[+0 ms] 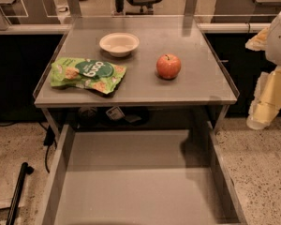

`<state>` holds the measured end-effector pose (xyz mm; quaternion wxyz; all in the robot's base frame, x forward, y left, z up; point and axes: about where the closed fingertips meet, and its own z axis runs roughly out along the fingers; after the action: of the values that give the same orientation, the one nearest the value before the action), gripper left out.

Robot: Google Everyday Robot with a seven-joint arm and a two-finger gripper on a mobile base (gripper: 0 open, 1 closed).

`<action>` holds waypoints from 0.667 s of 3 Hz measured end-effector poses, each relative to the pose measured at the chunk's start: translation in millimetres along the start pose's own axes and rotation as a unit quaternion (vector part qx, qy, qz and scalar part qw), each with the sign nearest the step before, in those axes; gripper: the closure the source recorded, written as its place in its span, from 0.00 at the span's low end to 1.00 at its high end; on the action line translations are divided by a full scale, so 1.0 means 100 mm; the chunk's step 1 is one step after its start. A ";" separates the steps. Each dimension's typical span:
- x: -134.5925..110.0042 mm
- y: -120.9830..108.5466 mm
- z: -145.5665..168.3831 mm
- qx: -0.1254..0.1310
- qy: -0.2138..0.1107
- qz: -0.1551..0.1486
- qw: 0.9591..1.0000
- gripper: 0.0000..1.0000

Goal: Place green rice chip bag into top drawer

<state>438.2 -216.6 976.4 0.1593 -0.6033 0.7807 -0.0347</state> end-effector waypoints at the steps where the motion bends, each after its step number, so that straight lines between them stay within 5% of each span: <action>1: 0.00 0.00 0.00 0.000 0.000 0.000 1.000 0.00; 2: -0.23 -0.21 -0.05 0.005 -0.024 -0.017 1.000 0.00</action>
Offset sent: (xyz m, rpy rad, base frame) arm 0.0661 0.0447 0.0419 0.0960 -0.0605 0.1216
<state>461.3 -200.8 991.5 0.1806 -0.6159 0.7664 -0.0269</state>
